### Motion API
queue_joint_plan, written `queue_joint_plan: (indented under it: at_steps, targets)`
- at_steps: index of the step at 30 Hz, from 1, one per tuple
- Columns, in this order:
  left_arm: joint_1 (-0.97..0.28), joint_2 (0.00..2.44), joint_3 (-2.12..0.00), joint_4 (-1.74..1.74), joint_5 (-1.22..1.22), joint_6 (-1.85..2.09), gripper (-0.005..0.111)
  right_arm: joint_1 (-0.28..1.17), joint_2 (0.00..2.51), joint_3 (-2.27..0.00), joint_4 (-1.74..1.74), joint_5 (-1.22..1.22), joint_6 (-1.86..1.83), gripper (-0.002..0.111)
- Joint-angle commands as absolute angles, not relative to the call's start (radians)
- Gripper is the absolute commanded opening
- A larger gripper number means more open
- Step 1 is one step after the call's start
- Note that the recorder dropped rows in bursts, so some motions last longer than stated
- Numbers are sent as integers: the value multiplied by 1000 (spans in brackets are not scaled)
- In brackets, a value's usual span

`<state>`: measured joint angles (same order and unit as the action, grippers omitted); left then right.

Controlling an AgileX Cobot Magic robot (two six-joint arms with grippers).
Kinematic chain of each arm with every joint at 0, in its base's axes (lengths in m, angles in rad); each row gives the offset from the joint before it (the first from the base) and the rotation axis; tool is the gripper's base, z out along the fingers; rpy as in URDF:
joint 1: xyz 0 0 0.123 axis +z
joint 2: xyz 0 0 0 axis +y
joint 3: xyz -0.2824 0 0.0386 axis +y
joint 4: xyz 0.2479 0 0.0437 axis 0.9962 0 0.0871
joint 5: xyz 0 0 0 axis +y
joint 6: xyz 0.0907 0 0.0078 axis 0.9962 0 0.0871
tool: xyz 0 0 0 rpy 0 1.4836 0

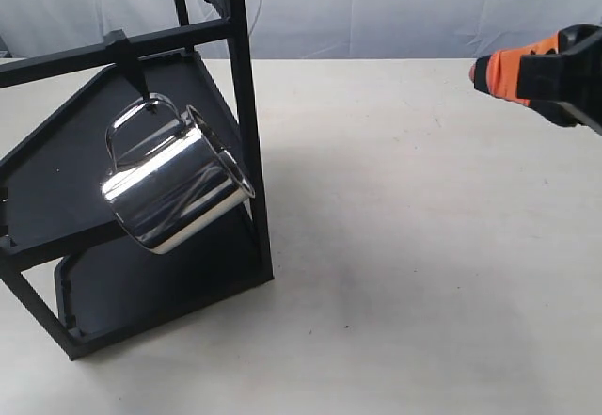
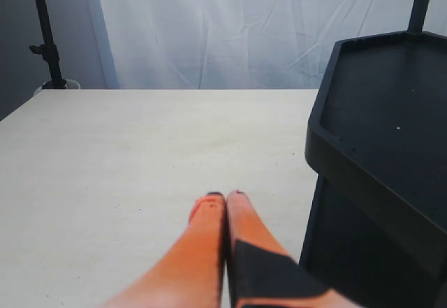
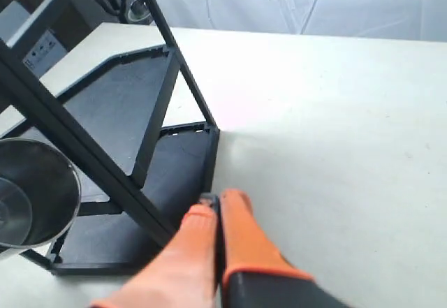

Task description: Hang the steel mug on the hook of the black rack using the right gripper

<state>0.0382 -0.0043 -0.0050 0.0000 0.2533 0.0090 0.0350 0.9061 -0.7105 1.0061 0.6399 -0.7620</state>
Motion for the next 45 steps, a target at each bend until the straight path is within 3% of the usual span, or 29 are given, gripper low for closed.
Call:
queue_joint_plan:
  at_steps: [1, 11, 23, 31, 39, 45]
  targets:
    - [38, 0, 0, -7, 239, 7, 0, 32, 829, -691, 1004, 640, -751, -1]
    - [38, 0, 0, -7, 239, 7, 0, 41, 706, -663, 924, 487, -747, -1]
    - [38, 0, 0, -7, 239, 7, 0, -59, 292, -257, 924, 224, -747, -1]
    - [38, 0, 0, -7, 239, 7, 0, -59, 238, -162, 913, 177, -747, -1]
    - [38, 0, 0, -7, 239, 7, 0, -59, 186, -140, 368, 237, -286, -1]
    - [38, 0, 0, -7, 239, 7, 0, -59, 156, -99, 172, 259, -84, -1]
